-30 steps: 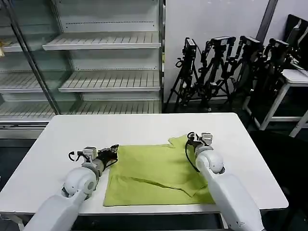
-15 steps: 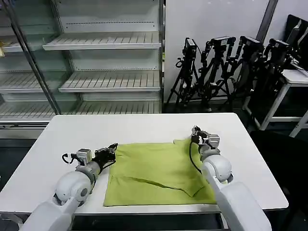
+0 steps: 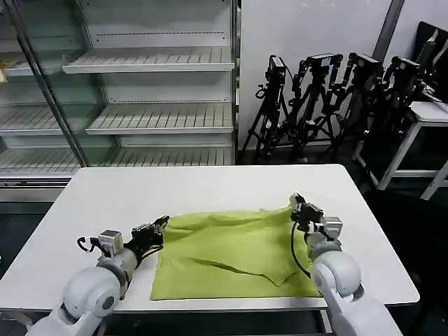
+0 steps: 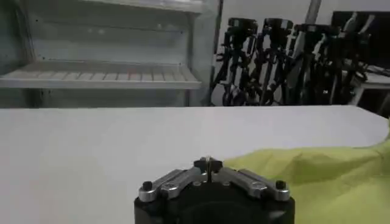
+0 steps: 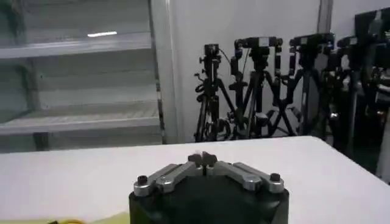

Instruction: Fold and organize the clothes.

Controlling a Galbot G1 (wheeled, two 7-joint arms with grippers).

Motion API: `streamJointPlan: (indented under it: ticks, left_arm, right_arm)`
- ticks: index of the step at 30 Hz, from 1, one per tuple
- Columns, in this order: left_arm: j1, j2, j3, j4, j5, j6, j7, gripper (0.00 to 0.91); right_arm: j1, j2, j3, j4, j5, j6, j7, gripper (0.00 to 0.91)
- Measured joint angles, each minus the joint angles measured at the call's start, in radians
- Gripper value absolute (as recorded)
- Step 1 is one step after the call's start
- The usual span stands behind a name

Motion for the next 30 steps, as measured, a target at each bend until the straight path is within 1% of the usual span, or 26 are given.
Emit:
streamJointPlan:
  ticks: [5,12,18,24,25,26,27,30]
  left_arm:
    - [0.057,0.012,-0.024,-0.042,0.011,-0.009,0.012,0.040]
    - [0.141,0.012,-0.028,-0.082,0.048,-0.023,0.032,0.030]
    - [0.196,0.010,-0.030,-0.088,0.099,-0.040,0.045,0.030]
    - [0.236,0.009,-0.031,-0.088,0.151,-0.054,0.057,0.030]
    - [0.241,0.007,-0.031,-0.088,0.159,-0.054,0.057,0.030]
    - [0.245,0.006,-0.031,-0.088,0.168,-0.055,0.058,0.605]
    - [0.249,0.003,-0.030,-0.087,0.178,-0.055,0.059,0.907]
    - [0.262,-0.003,-0.029,-0.089,0.201,-0.054,0.061,0.907]
  right_arm:
    - [-0.087,-0.003,0.058,0.072,0.001,-0.004,-0.011,0.000]
    - [-0.203,0.006,0.122,0.146,-0.012,-0.008,-0.026,0.000]
    - [-0.287,0.019,0.159,0.180,-0.030,-0.007,-0.039,0.000]
    - [-0.350,0.030,0.171,0.193,-0.053,-0.019,-0.050,0.000]
    - [-0.354,0.032,0.171,0.194,-0.057,-0.023,-0.050,0.393]
    - [-0.359,0.035,0.171,0.194,-0.061,-0.028,-0.050,0.907]
    - [-0.363,0.037,0.171,0.194,-0.064,-0.033,-0.050,0.907]
    - [-0.377,0.045,0.169,0.198,-0.076,-0.044,-0.050,0.907]
